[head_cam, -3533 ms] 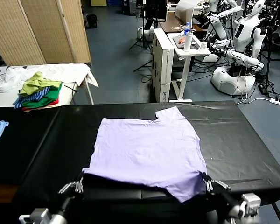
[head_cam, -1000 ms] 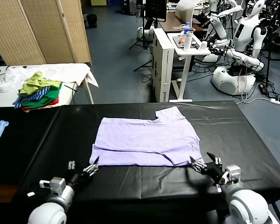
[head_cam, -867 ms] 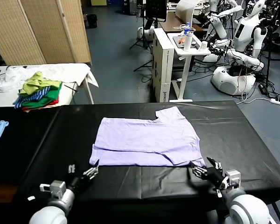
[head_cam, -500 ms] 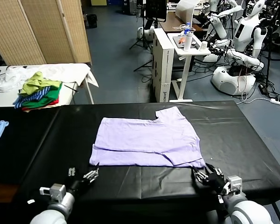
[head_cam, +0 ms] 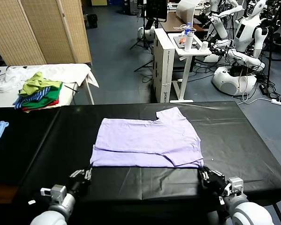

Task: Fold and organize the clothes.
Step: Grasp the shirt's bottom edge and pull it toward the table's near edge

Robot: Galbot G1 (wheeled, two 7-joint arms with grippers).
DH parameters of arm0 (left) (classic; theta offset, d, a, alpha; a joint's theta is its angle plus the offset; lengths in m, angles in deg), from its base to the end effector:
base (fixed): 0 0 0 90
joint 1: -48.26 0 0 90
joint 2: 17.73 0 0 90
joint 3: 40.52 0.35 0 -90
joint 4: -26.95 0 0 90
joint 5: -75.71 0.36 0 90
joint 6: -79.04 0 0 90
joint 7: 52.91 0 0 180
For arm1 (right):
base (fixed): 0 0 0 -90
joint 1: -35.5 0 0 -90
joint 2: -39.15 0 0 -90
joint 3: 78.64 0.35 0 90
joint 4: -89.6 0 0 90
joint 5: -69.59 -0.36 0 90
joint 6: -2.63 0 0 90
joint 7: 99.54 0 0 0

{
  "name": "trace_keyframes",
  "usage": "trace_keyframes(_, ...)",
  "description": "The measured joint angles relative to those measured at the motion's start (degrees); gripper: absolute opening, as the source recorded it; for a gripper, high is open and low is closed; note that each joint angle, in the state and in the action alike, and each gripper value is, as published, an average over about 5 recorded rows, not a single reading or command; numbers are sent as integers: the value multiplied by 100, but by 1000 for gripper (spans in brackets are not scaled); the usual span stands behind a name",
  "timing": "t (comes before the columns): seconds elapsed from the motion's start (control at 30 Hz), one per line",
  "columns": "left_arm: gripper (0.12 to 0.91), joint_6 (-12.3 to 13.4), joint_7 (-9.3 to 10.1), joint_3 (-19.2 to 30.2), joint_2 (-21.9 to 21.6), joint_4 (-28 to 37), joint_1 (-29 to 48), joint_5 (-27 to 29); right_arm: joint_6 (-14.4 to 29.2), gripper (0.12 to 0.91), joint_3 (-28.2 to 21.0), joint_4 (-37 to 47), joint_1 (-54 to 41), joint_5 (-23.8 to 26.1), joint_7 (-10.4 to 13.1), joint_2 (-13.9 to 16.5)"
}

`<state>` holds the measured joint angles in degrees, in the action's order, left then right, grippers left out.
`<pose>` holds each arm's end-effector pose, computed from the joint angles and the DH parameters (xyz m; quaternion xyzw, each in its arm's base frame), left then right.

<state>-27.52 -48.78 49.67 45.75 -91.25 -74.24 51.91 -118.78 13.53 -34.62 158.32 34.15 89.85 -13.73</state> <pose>0.1808 0.0794 -0.3066 -0.0720 -0.9766 -0.0151 0.2022 0.1899 -0.0980 -0.2544 0.0821 -0.9509 0.0419 0.2955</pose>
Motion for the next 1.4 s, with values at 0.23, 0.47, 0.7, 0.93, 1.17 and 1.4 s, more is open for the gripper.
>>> trace_keyframes(0.23, 145, -181, 125, -203, -209, -309, -366, 15, -407, 141, 101, -416, 343, 18, 136, 125)
trace_keyframes(0.47, 145, -327, 175, -448, -384, -668, -983, 93, -543, 141, 296, -804, 724, 50, 126, 113)
trace_keyframes(0.7, 145, -363, 177, -660, -397, -930, -1525, 155, -588, 141, 275, -944, 911, 108, 119, 67)
trace_keyframes(0.93, 145, -408, 184, -867, -357, -1125, -1929, 155, -808, 169, 264, -1064, 1024, 110, 161, 79)
trace_keyframes(1.17, 157, -499, 259, -918, -253, -1292, -2136, 129, -1075, 562, 476, -1354, 1306, 95, 191, 102)
trace_keyframes(1.4, 510, -752, 302, -1157, -277, -1543, -2358, 57, -1032, 889, 814, -1646, 1425, -282, 120, 179)
